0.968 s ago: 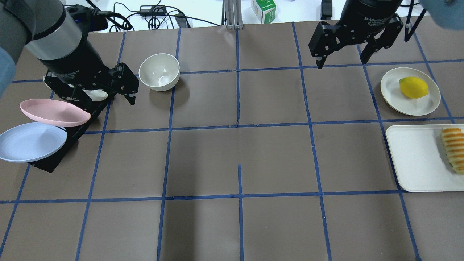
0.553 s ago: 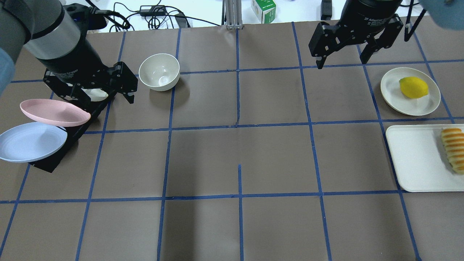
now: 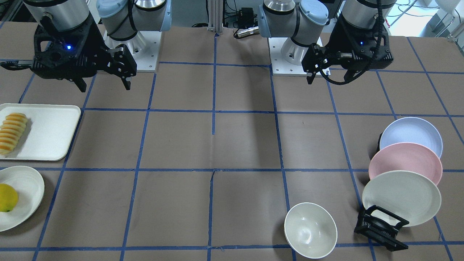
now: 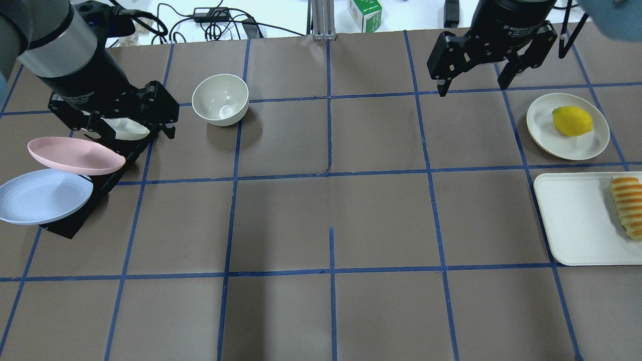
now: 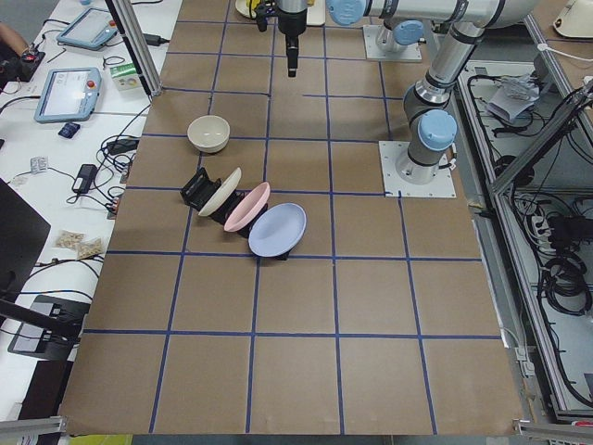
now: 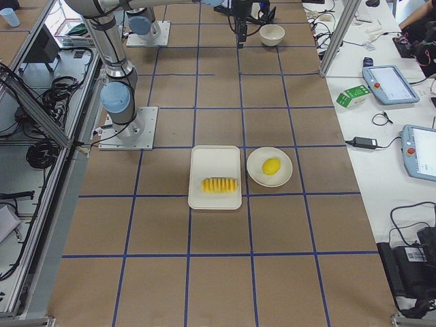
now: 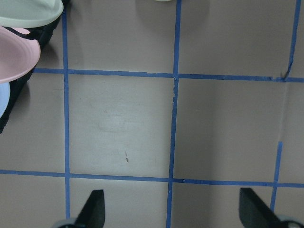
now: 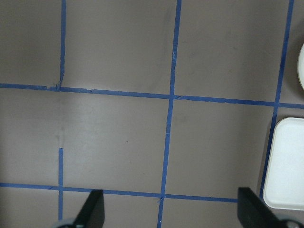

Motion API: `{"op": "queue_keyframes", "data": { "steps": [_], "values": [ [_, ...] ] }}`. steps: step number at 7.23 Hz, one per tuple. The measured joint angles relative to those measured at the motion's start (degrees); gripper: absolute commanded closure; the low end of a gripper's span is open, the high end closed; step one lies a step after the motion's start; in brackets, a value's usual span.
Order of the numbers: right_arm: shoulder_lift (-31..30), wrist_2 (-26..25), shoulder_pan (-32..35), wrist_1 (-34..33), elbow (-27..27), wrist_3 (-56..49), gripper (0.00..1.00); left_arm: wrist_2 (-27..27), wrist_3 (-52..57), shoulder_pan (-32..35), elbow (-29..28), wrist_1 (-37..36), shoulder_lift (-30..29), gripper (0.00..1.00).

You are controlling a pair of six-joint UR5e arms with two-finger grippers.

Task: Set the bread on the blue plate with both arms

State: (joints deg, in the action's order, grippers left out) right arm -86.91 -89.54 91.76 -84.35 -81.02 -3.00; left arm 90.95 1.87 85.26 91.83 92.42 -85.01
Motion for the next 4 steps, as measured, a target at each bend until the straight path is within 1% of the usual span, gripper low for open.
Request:
{"op": "queue_keyframes", "data": {
  "steps": [2, 4],
  "values": [
    [0.1, 0.0, 0.0, 0.1, 0.0, 0.0, 0.0, 0.2, 1.2, -4.9, -0.5, -0.2, -0.4, 0.0],
    [0.0, 0.0, -0.6, -0.1, -0.7, -0.1, 0.0, 0.2, 1.5, -13.6, -0.7, -1.6, -1.0, 0.0]
  ]
}}
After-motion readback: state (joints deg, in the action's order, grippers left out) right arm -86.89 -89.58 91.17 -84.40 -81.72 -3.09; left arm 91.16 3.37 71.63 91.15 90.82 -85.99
